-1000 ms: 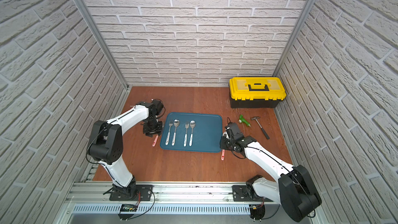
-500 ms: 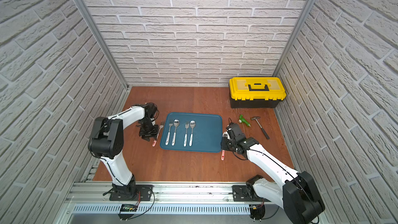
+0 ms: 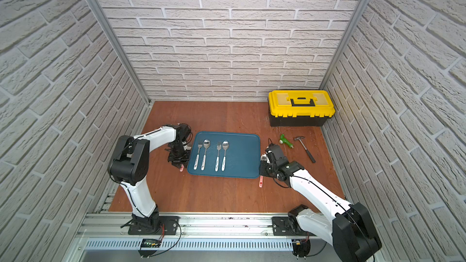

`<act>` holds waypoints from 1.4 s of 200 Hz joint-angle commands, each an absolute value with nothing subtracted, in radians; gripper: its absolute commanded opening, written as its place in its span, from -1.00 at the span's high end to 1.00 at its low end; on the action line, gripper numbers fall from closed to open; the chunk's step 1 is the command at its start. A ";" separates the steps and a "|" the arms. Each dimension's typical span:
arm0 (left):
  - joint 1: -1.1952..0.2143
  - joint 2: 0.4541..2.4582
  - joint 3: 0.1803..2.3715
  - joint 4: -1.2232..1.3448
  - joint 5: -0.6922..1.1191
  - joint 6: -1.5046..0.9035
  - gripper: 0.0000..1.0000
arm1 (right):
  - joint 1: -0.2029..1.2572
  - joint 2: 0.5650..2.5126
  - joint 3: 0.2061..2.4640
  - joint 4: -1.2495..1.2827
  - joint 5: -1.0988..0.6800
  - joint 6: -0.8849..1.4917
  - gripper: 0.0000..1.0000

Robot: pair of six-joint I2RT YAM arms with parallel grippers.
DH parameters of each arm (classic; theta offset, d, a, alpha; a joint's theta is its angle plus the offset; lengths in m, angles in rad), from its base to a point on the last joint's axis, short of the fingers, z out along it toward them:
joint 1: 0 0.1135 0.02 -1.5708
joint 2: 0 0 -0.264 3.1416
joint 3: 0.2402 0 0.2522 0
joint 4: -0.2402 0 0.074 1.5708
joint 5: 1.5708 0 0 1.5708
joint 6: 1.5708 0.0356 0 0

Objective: Set the spoon and fork side by side
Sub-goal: Pick up the fork at the center of the board.

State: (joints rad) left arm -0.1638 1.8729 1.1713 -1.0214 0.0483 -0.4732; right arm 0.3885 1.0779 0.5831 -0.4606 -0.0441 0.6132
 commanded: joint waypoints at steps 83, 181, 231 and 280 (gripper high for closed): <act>-0.155 1.883 1.129 -1.042 -0.033 -0.548 0.86 | 0.383 0.992 0.571 -0.500 -0.009 0.615 0.29; -0.190 1.729 1.173 -1.107 -0.052 -0.600 0.96 | 0.382 1.005 0.577 -0.494 -0.003 0.623 0.30; -0.411 1.756 1.365 -1.160 0.014 -0.720 0.95 | 0.379 0.996 0.601 -0.531 0.075 0.616 0.30; -0.659 1.977 1.658 -1.177 0.049 -0.835 0.98 | 0.352 0.957 0.620 -0.575 0.101 0.619 0.30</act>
State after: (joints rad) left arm -0.5854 1.8652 1.5726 -1.1442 0.0113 -0.7506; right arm 0.3679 0.9939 0.5911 -0.5503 0.0681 0.6167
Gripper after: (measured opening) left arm 0.209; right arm 0.350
